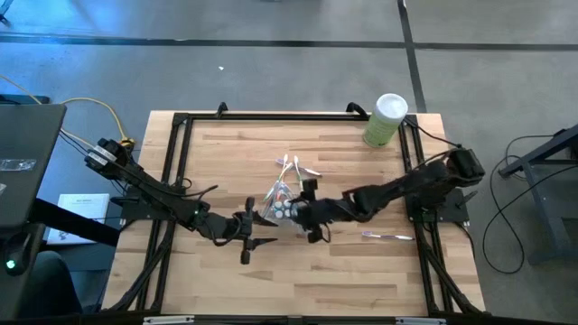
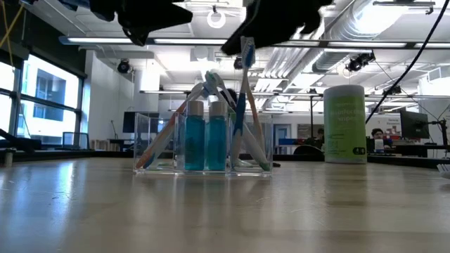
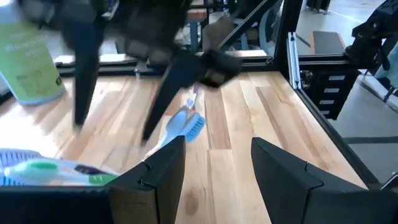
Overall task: Pick & Place toothbrushing station
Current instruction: Put the purple toothbrush into the right side of the transparent organizer
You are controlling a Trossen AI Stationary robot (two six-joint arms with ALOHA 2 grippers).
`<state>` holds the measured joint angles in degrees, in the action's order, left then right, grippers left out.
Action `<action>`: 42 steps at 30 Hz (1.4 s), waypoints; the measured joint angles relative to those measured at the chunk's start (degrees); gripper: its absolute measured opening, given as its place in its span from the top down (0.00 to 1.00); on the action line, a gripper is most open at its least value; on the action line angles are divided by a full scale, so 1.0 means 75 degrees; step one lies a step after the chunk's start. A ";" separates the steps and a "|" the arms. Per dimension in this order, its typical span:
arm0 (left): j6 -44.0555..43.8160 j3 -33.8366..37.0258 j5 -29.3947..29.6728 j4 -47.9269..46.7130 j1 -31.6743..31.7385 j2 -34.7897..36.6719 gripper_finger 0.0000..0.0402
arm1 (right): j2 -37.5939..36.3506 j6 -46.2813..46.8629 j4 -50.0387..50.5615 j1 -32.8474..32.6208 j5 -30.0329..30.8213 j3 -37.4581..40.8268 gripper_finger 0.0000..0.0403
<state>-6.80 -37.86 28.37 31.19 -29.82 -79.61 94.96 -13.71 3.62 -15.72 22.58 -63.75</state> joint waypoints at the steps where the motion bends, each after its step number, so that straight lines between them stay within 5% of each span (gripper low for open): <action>1: -0.0043 0.0002 -0.0001 -0.0050 0.0000 0.0000 0.55 | -0.0105 -0.0020 0.0071 -0.0146 0.0191 0.0000 0.47; 9: -0.0051 0.0002 -0.0001 -0.0119 -0.0075 0.0000 0.55 | -0.0948 0.1164 0.1830 -0.1380 0.0575 -0.0001 0.48; 14: -0.0042 0.0002 -0.0015 -0.0174 -0.0187 0.0000 0.55 | -0.1157 0.3774 0.4305 -0.1812 0.0503 -0.0006 0.49; 25: -0.0072 0.0002 -0.0013 -0.0421 -0.0207 0.0000 0.55 | -0.0723 0.9167 0.8278 -0.1988 -0.1134 0.0101 0.49; 30: -0.0077 0.0002 -0.0010 -0.0583 -0.0207 0.0000 0.55 | -0.0726 1.0050 0.8578 -0.2030 -0.1972 0.0628 0.49; 36: -0.0100 0.0002 -0.0010 -0.0564 -0.0207 0.0000 0.55 | -0.0729 1.0251 0.7300 -0.2137 -0.3151 0.1448 0.49; 42: -0.0097 0.0002 -0.0007 -0.0528 -0.0207 0.0000 0.55 | -0.0729 1.0225 0.6790 -0.2263 -0.2971 0.1928 0.49</action>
<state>-7.53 -37.85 28.32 27.23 -31.38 -79.61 89.50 62.98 54.55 -32.69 0.30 -49.28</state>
